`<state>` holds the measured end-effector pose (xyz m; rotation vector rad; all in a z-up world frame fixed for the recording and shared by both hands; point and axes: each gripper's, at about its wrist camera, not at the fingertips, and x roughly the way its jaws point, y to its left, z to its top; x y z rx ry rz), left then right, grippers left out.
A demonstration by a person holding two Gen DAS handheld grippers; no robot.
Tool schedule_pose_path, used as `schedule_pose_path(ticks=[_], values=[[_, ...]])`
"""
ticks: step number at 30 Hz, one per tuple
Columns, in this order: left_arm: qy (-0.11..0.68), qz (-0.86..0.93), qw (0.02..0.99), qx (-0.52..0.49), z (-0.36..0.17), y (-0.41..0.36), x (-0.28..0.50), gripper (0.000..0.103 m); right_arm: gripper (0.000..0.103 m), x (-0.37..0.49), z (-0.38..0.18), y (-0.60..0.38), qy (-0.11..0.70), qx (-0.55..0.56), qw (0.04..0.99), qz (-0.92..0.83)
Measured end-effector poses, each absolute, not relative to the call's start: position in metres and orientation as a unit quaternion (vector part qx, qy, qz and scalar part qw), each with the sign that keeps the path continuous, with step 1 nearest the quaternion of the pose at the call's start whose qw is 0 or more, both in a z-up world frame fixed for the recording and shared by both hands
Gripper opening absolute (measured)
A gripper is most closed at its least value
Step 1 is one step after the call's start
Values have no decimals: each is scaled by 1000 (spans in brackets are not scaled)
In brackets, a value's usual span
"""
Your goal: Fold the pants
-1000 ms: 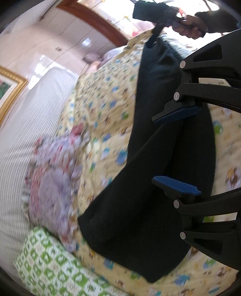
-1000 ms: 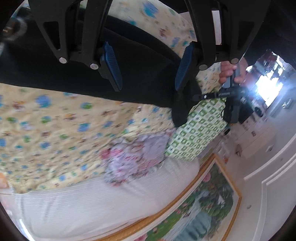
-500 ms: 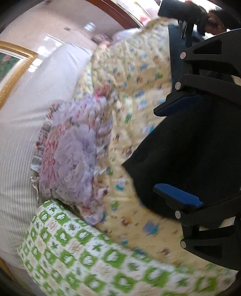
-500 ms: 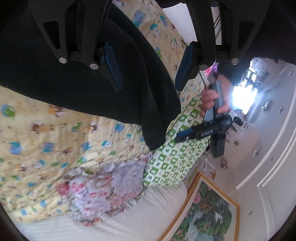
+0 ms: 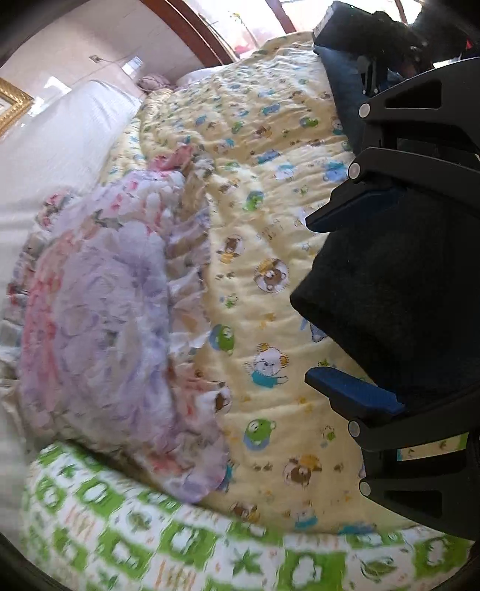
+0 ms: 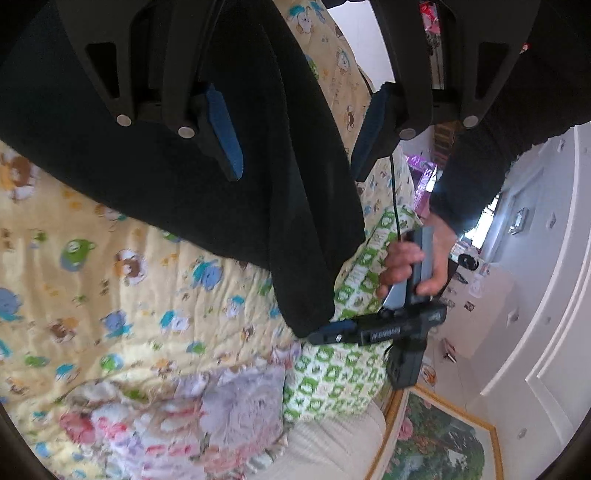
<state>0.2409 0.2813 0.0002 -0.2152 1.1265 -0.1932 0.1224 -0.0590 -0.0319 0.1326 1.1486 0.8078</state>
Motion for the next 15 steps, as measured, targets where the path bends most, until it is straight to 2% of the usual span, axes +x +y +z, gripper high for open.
schedule_pose_path(ticks=[3,5,6,7,8,9,10,11,12,15], values=[[548,-95,826,-97,-13,281,246,76,62,124,-44,-49,542,55,750,376],[546,-95,828,-89,-16,278,244,72,62,126,-49,-45,546,48,748,374],[540,-95,833,-80,-15,276,242,62,62,126,-50,-43,547,46,748,374],[534,-95,837,-72,-13,274,239,45,62,127,-51,-41,548,42,748,373],[529,-95,841,-68,-11,273,236,33,62,127,-52,-39,547,37,749,372],[524,-95,844,-69,-8,274,233,17,57,127,-52,-37,547,28,750,372],[516,-93,849,-69,-4,275,229,11,51,128,-54,-33,545,21,751,372],[509,-92,853,-70,0,276,225,10,31,127,-54,-30,544,15,751,374],[500,-92,858,-69,5,277,219,7,16,126,-54,-27,543,6,752,373],[477,-94,872,-66,20,278,197,5,8,121,-50,-22,530,-13,761,374]])
